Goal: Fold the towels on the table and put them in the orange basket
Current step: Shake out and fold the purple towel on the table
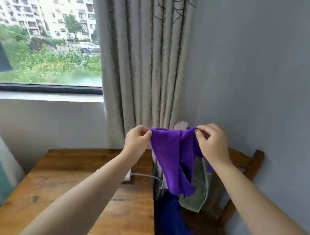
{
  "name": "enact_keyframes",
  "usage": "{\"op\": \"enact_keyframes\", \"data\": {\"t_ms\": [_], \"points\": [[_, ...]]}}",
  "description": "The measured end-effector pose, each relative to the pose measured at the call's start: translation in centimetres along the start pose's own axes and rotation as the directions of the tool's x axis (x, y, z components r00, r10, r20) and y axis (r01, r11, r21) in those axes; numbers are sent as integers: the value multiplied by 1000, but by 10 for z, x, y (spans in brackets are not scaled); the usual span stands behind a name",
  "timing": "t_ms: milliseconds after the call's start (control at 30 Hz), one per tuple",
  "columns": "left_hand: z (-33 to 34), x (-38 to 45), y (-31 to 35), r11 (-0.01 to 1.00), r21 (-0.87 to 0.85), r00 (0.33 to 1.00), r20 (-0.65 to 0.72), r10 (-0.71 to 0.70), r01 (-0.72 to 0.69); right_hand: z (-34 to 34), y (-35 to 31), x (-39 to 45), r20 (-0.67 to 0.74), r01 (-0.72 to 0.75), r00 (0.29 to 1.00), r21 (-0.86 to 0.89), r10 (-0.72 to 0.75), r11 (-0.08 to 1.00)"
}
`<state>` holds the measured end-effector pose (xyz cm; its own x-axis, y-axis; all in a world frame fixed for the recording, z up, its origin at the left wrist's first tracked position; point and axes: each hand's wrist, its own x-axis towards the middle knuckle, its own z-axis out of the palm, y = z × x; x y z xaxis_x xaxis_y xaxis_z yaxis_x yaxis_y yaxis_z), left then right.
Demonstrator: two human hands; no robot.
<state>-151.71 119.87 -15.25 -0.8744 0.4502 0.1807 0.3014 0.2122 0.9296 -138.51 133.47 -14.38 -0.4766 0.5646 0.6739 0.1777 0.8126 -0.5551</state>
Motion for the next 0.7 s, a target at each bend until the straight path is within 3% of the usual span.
{"op": "enact_keyframes", "data": {"t_ms": [67, 300, 433, 567, 700], "points": [[-53, -24, -14, 1000, 13, 998, -56, 5, -5, 22, -43, -20, 55, 27, 998, 51, -30, 998], [-212, -94, -71, 975, 174, 961, -260, -90, 139, 101, -151, -104, 280, -114, 959, 221, 49, 969], [-284, -121, -107, 927, 263, 899, -414, -144, 269, 140, -181, -134, 389, -163, 919, 237, 61, 958], [-353, -136, -138, 867, 258, 794, -565, -222, 426, 185, -209, -144, 463, -217, 883, 243, 83, 946], [-397, -129, -164, 821, 269, 744, -619, -253, 504, 228, -235, -146, 514, -268, 853, 271, 97, 925]]}}
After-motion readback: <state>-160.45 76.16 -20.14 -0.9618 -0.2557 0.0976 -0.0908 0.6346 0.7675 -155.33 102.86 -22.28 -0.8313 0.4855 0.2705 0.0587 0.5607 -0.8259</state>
